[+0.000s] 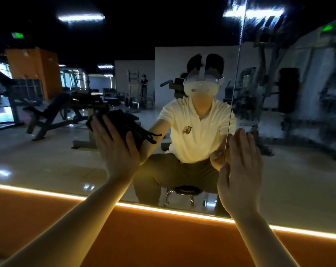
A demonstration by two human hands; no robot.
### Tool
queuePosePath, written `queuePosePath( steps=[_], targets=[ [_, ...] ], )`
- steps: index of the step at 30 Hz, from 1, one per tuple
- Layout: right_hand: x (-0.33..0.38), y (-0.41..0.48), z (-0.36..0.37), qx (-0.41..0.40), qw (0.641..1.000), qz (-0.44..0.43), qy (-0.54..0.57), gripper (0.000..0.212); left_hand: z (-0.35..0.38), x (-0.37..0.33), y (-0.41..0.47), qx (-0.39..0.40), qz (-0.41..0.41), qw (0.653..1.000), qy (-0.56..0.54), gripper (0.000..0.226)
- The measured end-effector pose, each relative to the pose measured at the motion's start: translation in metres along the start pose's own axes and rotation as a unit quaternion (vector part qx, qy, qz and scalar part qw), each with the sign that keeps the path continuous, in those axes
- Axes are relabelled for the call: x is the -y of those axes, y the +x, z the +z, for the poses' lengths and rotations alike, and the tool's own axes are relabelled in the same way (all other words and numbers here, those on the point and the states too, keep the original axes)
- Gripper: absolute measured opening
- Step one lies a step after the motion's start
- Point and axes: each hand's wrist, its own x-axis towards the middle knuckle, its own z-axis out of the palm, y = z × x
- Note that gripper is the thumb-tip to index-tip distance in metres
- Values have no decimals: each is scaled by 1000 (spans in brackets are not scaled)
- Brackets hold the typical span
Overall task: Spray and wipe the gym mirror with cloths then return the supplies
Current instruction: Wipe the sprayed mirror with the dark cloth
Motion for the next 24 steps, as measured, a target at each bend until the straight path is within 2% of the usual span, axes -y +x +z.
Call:
queuePosePath(
  steps=[3, 5, 8, 10, 15, 17, 19, 21, 24],
  targets=[
    [1, -1, -1, 1, 1000, 5, 2, 62, 6, -31, -17, 0, -112, 992, -58, 86],
    [1, -1, -2, 5, 1000, 5, 9, 61, 16, -52, -26, 23, -112, 992, -55, 90],
    [-3, -2, -6, 9, 1000, -1, 22, 57, 33, -70, -47, 61, -3, 998, 13, 90],
    [-7, -1, -9, 12, 999, 1, 32, 55, 35, -91, -63, 89, 72, 992, -43, 84],
    [-15, 1, -18, 37, 998, -9, 58, 51, 26, -140, -105, 206, 260, 936, -114, 71],
    [-18, 1, -21, 50, 997, -11, 61, 53, 26, -138, -115, 245, 346, 902, -79, 74],
    [-20, 0, -21, 53, 997, -9, 61, 51, 26, -123, -119, 239, 414, 879, 1, 79],
    [-19, -1, -18, 44, 997, -9, 58, 51, 25, -103, -118, 223, 422, 878, 29, 75],
    [-12, -3, -12, 15, 998, -1, 54, 50, 14, -65, -108, 220, 369, 903, 16, 72]
  ],
)
